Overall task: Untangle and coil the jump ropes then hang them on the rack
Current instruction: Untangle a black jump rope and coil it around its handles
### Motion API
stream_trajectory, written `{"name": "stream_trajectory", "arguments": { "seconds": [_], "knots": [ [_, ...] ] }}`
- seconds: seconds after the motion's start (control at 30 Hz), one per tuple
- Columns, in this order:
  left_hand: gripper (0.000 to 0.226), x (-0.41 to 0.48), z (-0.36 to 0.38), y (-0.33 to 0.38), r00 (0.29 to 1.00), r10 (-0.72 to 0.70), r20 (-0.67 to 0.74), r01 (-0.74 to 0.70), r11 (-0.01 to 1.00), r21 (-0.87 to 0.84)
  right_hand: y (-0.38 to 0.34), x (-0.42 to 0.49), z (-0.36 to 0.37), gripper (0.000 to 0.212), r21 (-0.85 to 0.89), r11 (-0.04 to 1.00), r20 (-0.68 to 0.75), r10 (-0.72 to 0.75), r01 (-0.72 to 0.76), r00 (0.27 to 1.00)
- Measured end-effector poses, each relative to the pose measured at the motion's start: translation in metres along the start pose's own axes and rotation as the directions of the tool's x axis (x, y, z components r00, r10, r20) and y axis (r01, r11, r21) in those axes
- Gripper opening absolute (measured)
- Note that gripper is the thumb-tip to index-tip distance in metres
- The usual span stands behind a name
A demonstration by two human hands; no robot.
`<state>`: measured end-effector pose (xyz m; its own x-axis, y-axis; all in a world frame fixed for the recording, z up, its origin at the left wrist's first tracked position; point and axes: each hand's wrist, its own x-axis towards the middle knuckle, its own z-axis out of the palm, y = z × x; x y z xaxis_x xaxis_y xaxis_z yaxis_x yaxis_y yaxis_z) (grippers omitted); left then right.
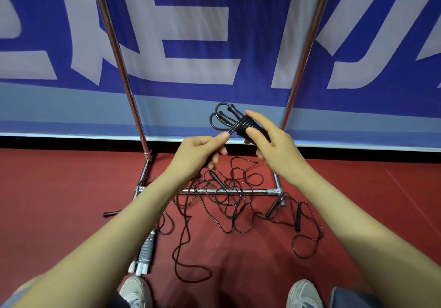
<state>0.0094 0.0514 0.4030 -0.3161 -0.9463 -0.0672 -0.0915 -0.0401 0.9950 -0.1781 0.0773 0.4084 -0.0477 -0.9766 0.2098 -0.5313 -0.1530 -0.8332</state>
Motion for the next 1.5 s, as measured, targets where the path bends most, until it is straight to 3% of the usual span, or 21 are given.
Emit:
{"name": "stream_trajectory", "arguments": {
  "seconds": [0.13,0.33,0.47,0.57,0.67,0.77,0.83,0.93,1.03,1.1,1.23,1.4,1.5],
  "knots": [
    [0.032,-0.001,-0.001,-0.002,0.992,0.073,0.107,-0.077,0.997,0.031,0.0,0.0,-0.002,0.032,0.102,0.994,-0.009,0.043,-0.042,0.999],
    [0.028,-0.001,-0.007,-0.01,0.98,0.071,0.185,-0.089,0.992,0.087,-0.01,0.0,-0.009,0.022,0.462,0.878,0.045,0.114,-0.122,0.992],
    [0.025,0.001,-0.013,-0.02,0.974,0.042,0.223,-0.077,0.986,0.149,-0.007,-0.004,-0.019,0.024,0.569,0.804,0.179,0.08,-0.17,0.981],
    [0.025,0.003,-0.017,-0.023,0.963,-0.012,0.268,-0.032,0.987,0.16,-0.007,-0.011,-0.025,0.032,0.513,0.831,0.376,0.008,-0.215,0.927],
    [0.027,0.006,-0.026,-0.02,0.955,-0.002,0.298,-0.082,0.96,0.268,-0.005,-0.016,-0.027,0.031,0.329,0.921,0.571,-0.018,-0.209,0.821],
    [0.01,0.009,-0.029,-0.013,0.946,-0.045,0.32,-0.098,0.903,0.417,0.0,-0.018,-0.023,0.033,0.088,0.976,0.718,0.075,-0.198,0.692],
    [0.011,0.008,-0.021,-0.01,0.95,-0.023,0.313,-0.156,0.83,0.536,0.004,-0.017,-0.017,0.031,-0.042,0.982,0.76,0.15,-0.183,0.632],
    [0.01,0.001,-0.006,-0.01,0.972,0.126,0.199,-0.228,0.714,0.662,0.006,-0.013,-0.013,0.033,-0.137,0.975,0.725,0.219,-0.174,0.654],
    [0.009,-0.003,-0.002,-0.011,0.969,0.235,0.073,-0.23,0.762,0.605,0.007,-0.01,-0.011,0.045,-0.169,0.973,0.578,0.226,-0.156,0.785],
    [0.009,-0.006,0.003,-0.011,0.968,0.251,0.012,-0.22,0.822,0.526,0.008,-0.009,-0.008,0.05,-0.274,0.961,0.476,0.177,-0.046,0.861],
    [0.024,-0.009,0.016,-0.012,0.986,0.164,0.01,-0.161,0.96,0.229,0.01,-0.007,-0.002,0.048,-0.4,0.915,0.273,0.075,0.042,0.959],
    [0.022,-0.008,0.013,-0.01,0.994,0.083,0.067,-0.094,0.979,0.181,0.019,0.0,-0.008,0.046,-0.257,0.965,0.06,-0.038,0.052,0.997],
    [0.025,-0.007,0.008,-0.005,0.988,-0.027,0.151,0.026,1.0,0.014,0.021,0.0,-0.007,0.046,-0.191,0.98,0.03,-0.051,0.056,0.998]
  ]
}}
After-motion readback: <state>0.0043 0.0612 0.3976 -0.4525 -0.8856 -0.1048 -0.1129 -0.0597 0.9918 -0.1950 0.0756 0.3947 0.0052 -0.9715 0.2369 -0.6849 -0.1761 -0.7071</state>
